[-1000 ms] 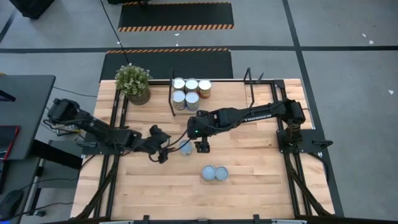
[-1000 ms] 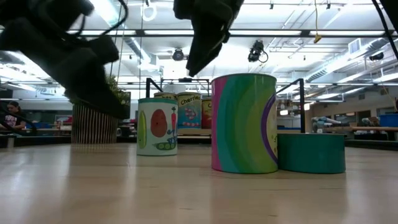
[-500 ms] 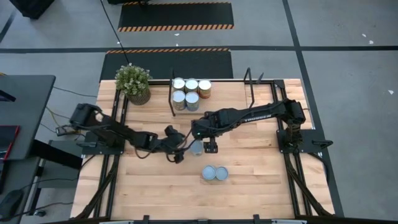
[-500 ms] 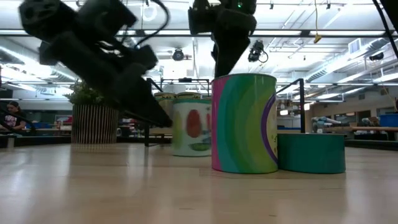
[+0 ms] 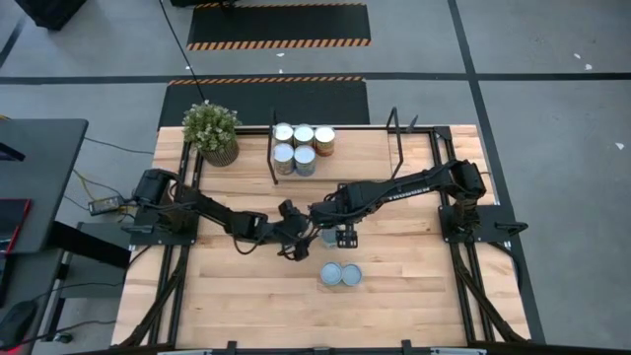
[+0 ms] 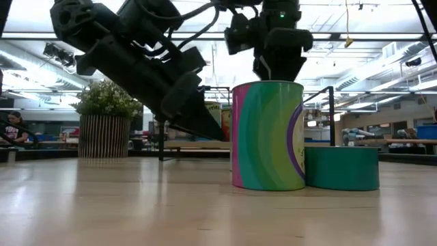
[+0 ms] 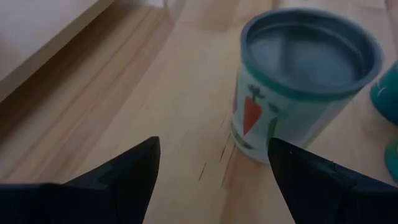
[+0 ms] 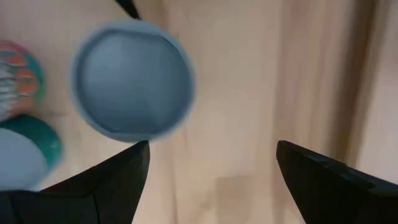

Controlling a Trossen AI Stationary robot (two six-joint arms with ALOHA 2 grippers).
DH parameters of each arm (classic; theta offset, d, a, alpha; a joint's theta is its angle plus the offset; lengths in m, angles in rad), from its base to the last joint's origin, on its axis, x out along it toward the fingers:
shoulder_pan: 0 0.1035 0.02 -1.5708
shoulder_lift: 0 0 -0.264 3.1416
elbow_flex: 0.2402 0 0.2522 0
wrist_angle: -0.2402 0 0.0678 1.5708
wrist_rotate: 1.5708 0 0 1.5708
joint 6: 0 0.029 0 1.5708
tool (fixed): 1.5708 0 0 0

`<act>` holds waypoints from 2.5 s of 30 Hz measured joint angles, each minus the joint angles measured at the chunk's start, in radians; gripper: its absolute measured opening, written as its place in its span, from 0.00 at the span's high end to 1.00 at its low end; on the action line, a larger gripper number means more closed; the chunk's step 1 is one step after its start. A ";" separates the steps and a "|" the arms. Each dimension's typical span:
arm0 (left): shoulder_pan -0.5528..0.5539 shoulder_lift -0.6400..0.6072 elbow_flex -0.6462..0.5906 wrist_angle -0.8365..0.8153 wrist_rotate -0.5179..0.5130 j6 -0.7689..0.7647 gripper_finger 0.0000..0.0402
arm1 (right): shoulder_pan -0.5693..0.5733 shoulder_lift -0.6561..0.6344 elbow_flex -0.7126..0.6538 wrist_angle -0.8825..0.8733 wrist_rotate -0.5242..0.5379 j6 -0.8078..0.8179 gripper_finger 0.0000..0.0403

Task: Pick and place cans onto a shelf
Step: Put the canned mixed vegetables on the shelf

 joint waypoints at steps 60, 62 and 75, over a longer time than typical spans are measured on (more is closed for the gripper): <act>-0.028 -0.114 -0.002 -0.120 0.081 0.041 0.25 | -0.217 -0.031 0.086 0.107 0.052 -0.289 0.25; -0.027 -0.114 -0.002 -0.128 0.080 0.036 0.26 | -0.250 -0.031 0.086 0.118 0.051 -0.316 0.25; -0.036 -0.114 -0.003 -0.149 0.112 0.014 0.28 | -0.393 -0.030 0.088 0.179 0.002 -0.419 0.25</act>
